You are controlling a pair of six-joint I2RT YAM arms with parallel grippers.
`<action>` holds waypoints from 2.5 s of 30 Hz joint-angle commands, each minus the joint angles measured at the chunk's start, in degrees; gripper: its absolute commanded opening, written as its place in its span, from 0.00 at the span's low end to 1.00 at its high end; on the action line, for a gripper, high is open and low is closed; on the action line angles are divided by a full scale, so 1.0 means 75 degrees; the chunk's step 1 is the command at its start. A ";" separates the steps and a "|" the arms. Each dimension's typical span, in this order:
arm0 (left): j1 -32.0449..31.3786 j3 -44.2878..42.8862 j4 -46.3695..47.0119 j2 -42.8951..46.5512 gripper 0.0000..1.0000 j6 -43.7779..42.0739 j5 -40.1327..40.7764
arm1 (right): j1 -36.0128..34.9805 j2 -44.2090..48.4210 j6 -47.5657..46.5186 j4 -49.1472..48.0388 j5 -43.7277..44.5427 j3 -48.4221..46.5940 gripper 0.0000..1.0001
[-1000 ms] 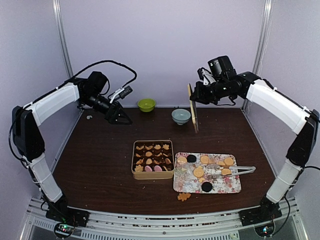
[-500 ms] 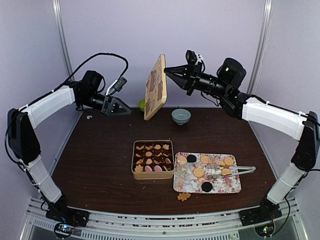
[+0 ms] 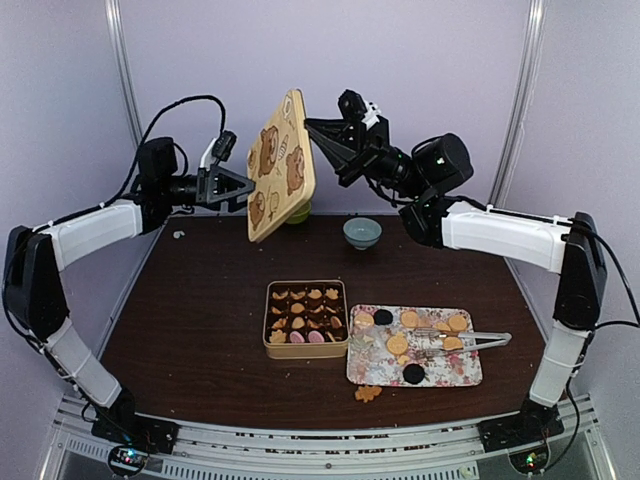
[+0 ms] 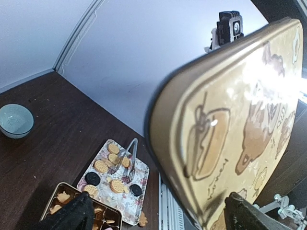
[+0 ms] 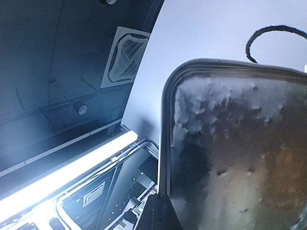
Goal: Pack the cookies
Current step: Pass from the right arm to the left, then pass from the left arm to the right
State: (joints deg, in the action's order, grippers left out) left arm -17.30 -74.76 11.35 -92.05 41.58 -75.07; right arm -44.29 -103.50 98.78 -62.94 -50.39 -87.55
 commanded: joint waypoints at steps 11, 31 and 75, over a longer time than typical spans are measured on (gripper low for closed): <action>-0.0010 0.0326 1.0252 -0.1168 0.78 0.8636 0.0230 | -0.0143 -0.0572 0.0421 -0.0959 0.0341 -0.0608 0.00; -0.0084 0.0371 1.0249 -0.0757 0.40 0.8898 0.0089 | 0.0468 -0.1110 0.1055 -0.1287 0.0069 -0.1126 0.00; -0.0096 -0.0397 0.9733 -0.1716 0.48 0.8674 -0.0246 | 0.0363 0.1008 -0.5341 0.5688 -0.0469 0.0751 0.00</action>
State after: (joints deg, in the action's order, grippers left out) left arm -18.00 -76.01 83.83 -104.27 107.70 -77.21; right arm -42.09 -95.44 54.54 -13.78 -55.20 -82.50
